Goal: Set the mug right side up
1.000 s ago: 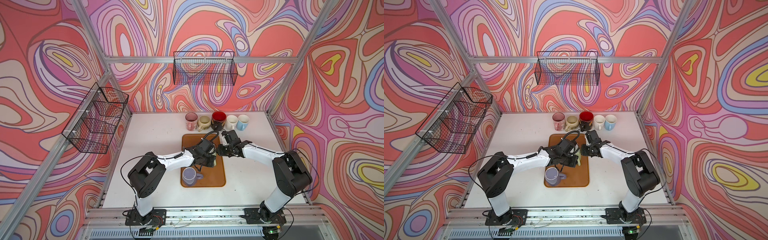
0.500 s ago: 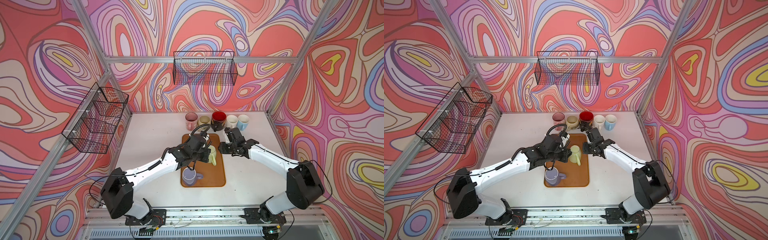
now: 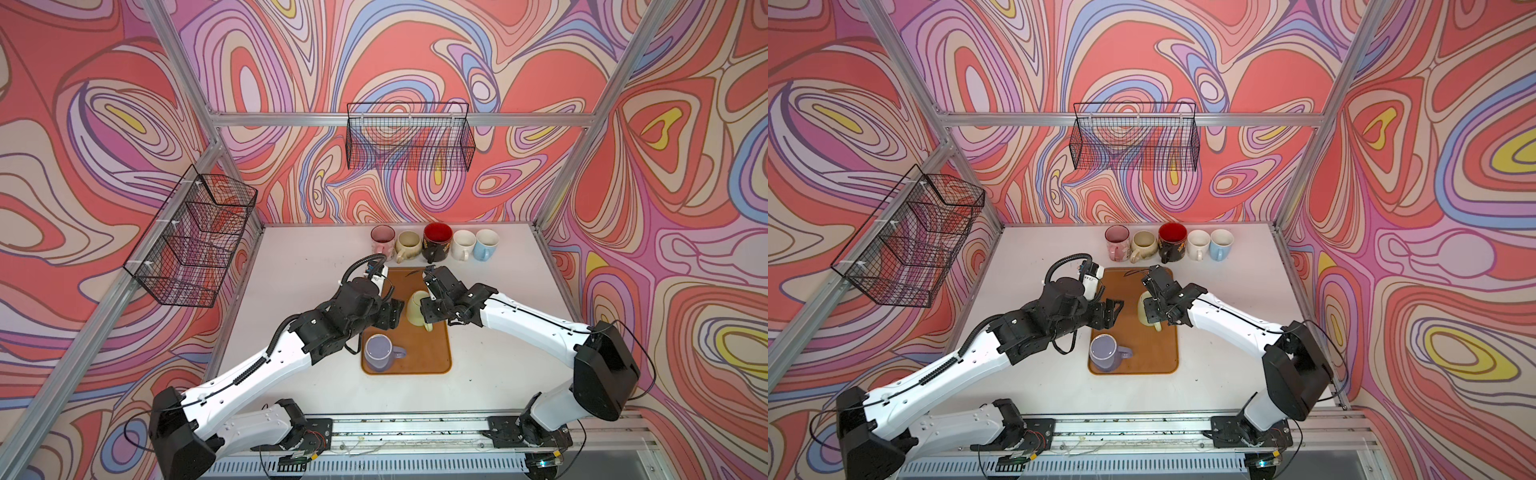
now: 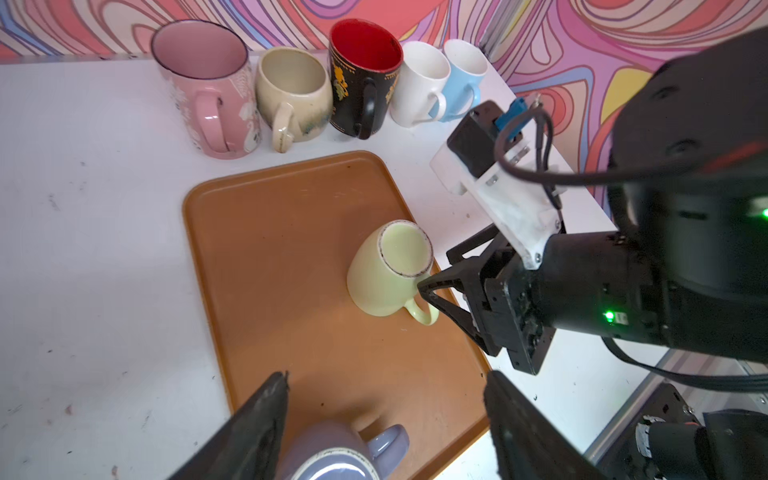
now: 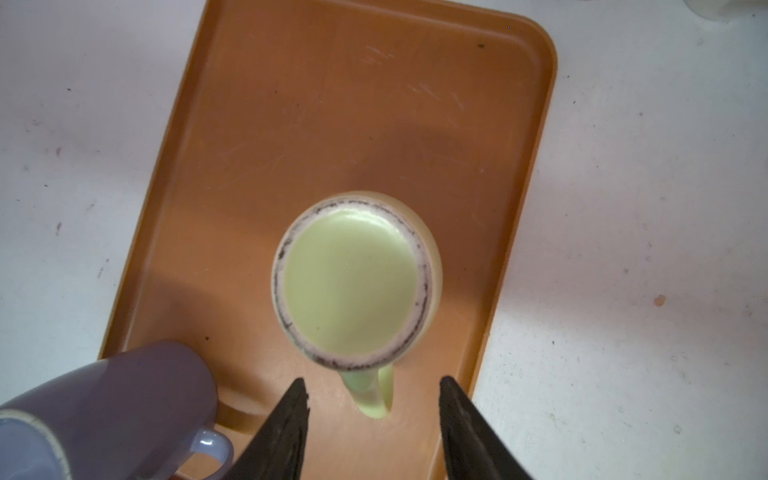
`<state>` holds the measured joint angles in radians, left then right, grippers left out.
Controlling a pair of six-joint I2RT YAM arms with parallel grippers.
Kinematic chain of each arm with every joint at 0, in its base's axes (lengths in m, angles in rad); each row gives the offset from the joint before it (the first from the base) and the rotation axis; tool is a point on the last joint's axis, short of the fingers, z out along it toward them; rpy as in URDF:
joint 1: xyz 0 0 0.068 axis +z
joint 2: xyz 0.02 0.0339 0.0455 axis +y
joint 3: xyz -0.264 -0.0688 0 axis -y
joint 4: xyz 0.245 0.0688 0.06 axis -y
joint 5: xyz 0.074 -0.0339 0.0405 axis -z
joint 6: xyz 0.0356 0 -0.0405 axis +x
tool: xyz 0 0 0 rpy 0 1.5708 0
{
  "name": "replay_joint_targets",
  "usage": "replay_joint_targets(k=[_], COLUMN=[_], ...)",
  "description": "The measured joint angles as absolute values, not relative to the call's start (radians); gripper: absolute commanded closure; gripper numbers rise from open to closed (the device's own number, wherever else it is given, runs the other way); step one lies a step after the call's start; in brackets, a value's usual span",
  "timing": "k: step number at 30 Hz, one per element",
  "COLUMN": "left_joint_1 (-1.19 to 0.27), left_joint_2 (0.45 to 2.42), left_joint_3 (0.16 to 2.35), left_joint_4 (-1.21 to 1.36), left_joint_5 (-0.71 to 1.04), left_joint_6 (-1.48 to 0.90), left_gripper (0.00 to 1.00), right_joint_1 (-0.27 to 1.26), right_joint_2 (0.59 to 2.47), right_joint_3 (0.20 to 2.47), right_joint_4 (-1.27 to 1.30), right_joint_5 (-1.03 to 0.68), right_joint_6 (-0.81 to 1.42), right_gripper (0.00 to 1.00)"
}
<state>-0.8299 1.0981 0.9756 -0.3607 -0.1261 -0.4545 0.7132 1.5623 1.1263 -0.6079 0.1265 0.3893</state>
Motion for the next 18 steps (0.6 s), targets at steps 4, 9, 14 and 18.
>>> replay_joint_targets(k=[4, 9, 14, 18], left_joint_1=[-0.823, -0.805, -0.783, -0.77], left_joint_2=[1.03, 0.97, 0.945, 0.944], left_joint_3=[0.947, 0.911, 0.907, 0.902], left_joint_4=[-0.37, -0.381, -0.392, -0.401], left_joint_5=[-0.192, -0.264, -0.292, -0.292], left_joint_6=[-0.448, -0.449, -0.45, -0.451], left_gripper=[0.0, 0.0, 0.0, 0.0], right_joint_1=[0.713, 0.713, 0.713, 0.713], right_joint_2=[1.614, 1.663, 1.697, 1.721], right_joint_3=[1.143, 1.162, 1.171, 1.181], right_joint_4=[-0.619, -0.621, -0.622, -0.621], right_joint_5=[0.13, 0.13, 0.13, 0.132], right_joint_6=[0.389, 0.389, 0.386, 0.381], right_gripper=[0.53, 0.6, 0.71, 0.85])
